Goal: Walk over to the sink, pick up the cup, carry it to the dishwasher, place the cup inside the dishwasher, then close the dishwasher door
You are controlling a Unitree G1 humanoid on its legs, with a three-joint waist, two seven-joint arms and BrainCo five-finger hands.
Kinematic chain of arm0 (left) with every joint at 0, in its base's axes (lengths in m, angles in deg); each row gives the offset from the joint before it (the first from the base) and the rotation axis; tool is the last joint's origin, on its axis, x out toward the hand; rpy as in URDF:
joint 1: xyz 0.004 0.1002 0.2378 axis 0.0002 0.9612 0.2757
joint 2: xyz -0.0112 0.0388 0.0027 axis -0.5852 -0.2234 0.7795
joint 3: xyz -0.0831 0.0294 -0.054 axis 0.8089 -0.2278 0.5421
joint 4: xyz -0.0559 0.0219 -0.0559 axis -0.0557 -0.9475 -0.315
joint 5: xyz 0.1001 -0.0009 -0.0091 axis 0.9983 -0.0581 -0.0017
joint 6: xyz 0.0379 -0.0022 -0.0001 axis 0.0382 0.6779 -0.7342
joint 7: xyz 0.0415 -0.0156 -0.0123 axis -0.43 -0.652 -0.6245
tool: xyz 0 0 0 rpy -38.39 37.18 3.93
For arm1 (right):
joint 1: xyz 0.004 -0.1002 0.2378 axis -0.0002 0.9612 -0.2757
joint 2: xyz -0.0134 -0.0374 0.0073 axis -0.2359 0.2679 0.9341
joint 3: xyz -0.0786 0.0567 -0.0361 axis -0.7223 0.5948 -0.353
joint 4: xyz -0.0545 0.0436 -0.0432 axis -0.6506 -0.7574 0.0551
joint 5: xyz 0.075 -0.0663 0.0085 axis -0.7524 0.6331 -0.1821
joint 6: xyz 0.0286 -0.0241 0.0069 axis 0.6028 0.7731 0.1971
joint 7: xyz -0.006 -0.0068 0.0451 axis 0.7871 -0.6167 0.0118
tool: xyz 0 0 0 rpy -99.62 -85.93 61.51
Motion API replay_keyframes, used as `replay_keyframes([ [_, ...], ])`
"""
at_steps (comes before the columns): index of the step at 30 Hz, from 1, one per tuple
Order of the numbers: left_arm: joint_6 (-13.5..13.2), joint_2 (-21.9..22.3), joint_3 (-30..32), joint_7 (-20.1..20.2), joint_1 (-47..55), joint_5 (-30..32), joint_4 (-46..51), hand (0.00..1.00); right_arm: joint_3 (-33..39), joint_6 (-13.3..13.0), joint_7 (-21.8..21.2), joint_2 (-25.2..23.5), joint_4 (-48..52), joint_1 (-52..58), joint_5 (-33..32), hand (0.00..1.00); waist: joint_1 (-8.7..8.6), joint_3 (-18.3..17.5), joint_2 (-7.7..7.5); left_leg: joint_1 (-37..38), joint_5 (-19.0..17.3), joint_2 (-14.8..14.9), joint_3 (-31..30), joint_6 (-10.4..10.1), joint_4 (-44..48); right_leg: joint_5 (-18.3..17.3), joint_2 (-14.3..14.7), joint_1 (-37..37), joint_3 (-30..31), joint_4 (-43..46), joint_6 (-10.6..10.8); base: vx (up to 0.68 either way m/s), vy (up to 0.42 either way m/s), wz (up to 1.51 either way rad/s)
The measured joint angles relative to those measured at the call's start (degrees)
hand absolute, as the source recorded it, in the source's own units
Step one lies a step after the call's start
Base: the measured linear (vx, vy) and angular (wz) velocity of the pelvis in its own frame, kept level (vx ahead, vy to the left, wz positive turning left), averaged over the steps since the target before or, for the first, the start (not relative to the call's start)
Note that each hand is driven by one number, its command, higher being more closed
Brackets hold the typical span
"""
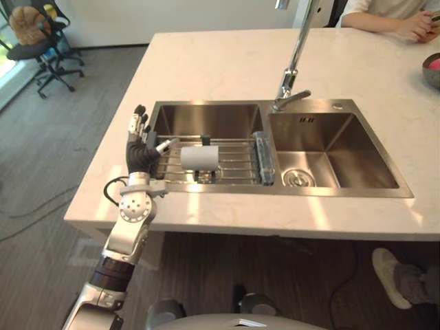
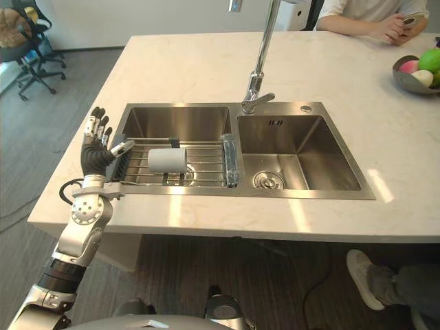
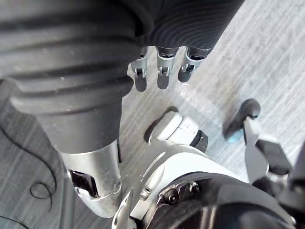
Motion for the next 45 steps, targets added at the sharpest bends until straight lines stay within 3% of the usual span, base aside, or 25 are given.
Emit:
replay_keyframes([
  [2, -0.2, 0.0, -0.2, 1.9, 1.1, -0.1, 3.9, 0.00, -0.4, 1.0, -0.2, 0.4, 0.8, -0.5, 1.9, 0.00, 0.99, 0.2, -0.04, -1.9, 0.1, -0.1, -0.7, 0.1, -6.3, -1.0, -1.1, 1.4, 0.8, 0.0, 0.2, 0.15, -0.012, -0.31],
  [4, -0.8, 0.1, -0.2, 3.4, 1.9, -0.1, 7.3, 0.00, -0.4, 1.6, -1.3, 0.7, 1.7, -0.7, 3.5, 0.00, 2.32, 0.2, -0.06, -2.3, 5.1, -0.6, -2.4, -0.1, -14.2, -1.8, -2.2, 2.1, 2.1, 0.4, 1.4, 0.16, 0.071, -0.46],
  [5, -0.9, 0.1, -0.6, 4.7, 1.7, -0.2, 9.0, 0.00, -0.4, 2.0, -1.5, 0.8, 2.1, -1.1, 3.5, 0.00, 2.21, 0.1, 0.08, -1.6, 11.8, -0.9, -2.5, 0.5, -19.6, -2.4, -2.6, 2.7, 2.2, 0.4, 2.7, 0.22, 0.145, -0.41],
  [7, -0.7, 0.7, -1.0, 6.0, 1.6, -0.6, 10.5, 0.00, -0.4, 2.0, -1.5, 0.9, 2.4, -0.9, 3.1, 0.00, 1.85, -0.5, 1.16, -0.5, 20.2, -1.0, -2.6, 1.6, -24.8, -2.8, -2.0, 2.7, 2.2, 0.4, 4.8, 0.21, 0.165, -0.16],
  [8, -0.4, 0.6, -1.3, 6.5, 1.5, -0.9, 10.6, 0.00, -0.4, 1.9, -1.3, 0.8, 2.4, -1.0, 2.4, 0.00, 1.49, -0.8, 1.04, 1.1, 18.4, -1.2, -2.3, 1.6, -27.5, -3.2, -2.2, 2.7, 2.1, 0.3, 5.4, 0.24, 0.195, 0.04],
  [11, 0.6, 0.4, -4.4, 6.6, 0.0, -1.3, 9.9, 0.00, -0.4, 2.2, -1.1, -1.1, 2.6, -1.4, -0.8, 0.00, 1.32, -1.1, -0.66, 5.2, 18.3, -4.0, -2.4, 1.5, -37.7, -2.3, -3.7, 2.6, 1.9, -1.8, 7.3, 0.20, 0.156, 0.09],
  [16, 3.4, -1.1, -7.3, 6.7, -0.5, -1.3, 5.6, 0.00, -0.7, 2.2, -0.5, -0.8, 1.4, -2.3, -0.9, 0.00, 0.96, -1.2, -0.68, 8.4, 18.3, -5.0, -2.6, 1.5, -41.8, -0.5, -3.9, 5.5, 1.7, -5.1, 8.7, 0.08, 0.036, -0.01],
  [18, 4.6, -1.1, -8.2, 8.1, -0.5, -0.5, 3.6, 0.00, -2.1, 2.1, -0.5, -0.4, 1.4, -2.2, -1.0, 0.00, 0.94, -1.7, -0.04, 8.7, 18.3, -4.9, -2.9, 1.5, -41.9, -0.4, -3.7, 5.8, 1.6, -5.2, 8.6, -0.02, -0.011, 0.00],
  [20, 4.7, -1.3, -10.5, 10.6, -0.5, 5.9, 0.5, 0.00, -2.8, 1.9, -0.5, 0.9, 1.4, -2.2, -1.2, 0.00, 0.22, -2.9, 1.94, 8.9, 18.2, -3.9, -3.3, 1.6, -44.1, -0.1, -2.4, 5.2, 1.3, -6.2, 8.3, -0.09, -0.026, 0.07],
  [22, 4.7, -1.6, -13.0, 11.8, -0.5, 12.1, -1.2, 0.00, -2.8, 2.0, -0.5, 1.5, 1.3, -2.0, -1.2, 0.00, -0.07, -3.3, 2.65, 9.3, 17.9, -3.3, -3.4, 1.5, -45.7, 0.3, -1.5, 5.4, 1.0, -7.1, 8.4, -0.07, -0.007, 0.06],
  [23, 4.7, -1.9, -15.5, 12.4, -0.5, 17.0, -2.4, 0.00, -2.8, 2.0, -0.5, 1.9, 1.3, -1.8, -1.3, 0.00, -0.03, -3.8, 3.41, 9.5, 16.6, -2.6, -3.4, 1.5, -46.0, 0.7, -0.8, 5.7, 1.0, -7.9, 8.4, -0.09, 0.013, -0.09],
  [24, 4.8, -2.0, -17.5, 12.8, -0.4, 23.5, -3.3, 0.00, -3.1, 2.0, -0.6, 1.9, 1.2, -1.8, -1.6, 0.00, 0.01, -3.7, 3.12, 9.7, 16.1, -2.6, -3.0, 1.3, -45.8, 1.3, -0.5, 5.9, 1.6, -8.7, 8.1, -0.13, 0.019, -0.20],
  [27, 4.3, -2.1, -18.9, 8.9, -0.3, 36.0, -3.4, 0.00, -4.9, 1.7, -0.8, 2.0, 1.2, -1.4, -3.0, 0.00, -0.10, -3.9, 2.58, 9.6, 15.5, -2.7, -2.5, 1.3, -46.2, 2.6, -0.6, 6.6, 1.4, -11.7, 7.3, -0.08, 0.012, -0.20],
  [32, -2.1, -2.9, -19.3, -2.5, -0.3, 52.4, -5.0, 0.00, -5.2, 0.2, -2.3, 1.9, 1.1, 0.1, -3.2, 0.00, -0.48, -4.5, 2.40, 9.7, 15.4, -2.2, -2.7, 1.0, -46.6, 3.1, -0.4, 6.4, 0.1, -11.7, 7.8, 0.00, -0.006, -0.03],
  [38, -2.9, -3.2, -21.6, -10.6, -0.6, 58.0, -5.4, 0.00, -4.7, -0.9, -2.7, 1.4, -0.7, 0.0, -3.1, 0.00, -1.06, -5.3, 2.24, 10.9, 15.0, -1.1, -1.1, 0.0, -46.5, 3.6, 0.4, 6.5, 0.4, -11.5, 8.2, 0.09, -0.028, -0.13],
  [45, 1.2, -4.1, -23.6, -9.6, -6.1, 61.3, -7.9, 0.00, -1.4, -2.3, -4.5, 0.6, -1.0, 0.0, -2.9, 0.00, -2.34, -5.3, 2.40, 11.7, 15.0, -1.1, 0.3, 0.0, -46.5, 3.7, 0.4, 6.5, 0.1, -11.7, 8.1, 0.01, -0.005, -0.10],
])
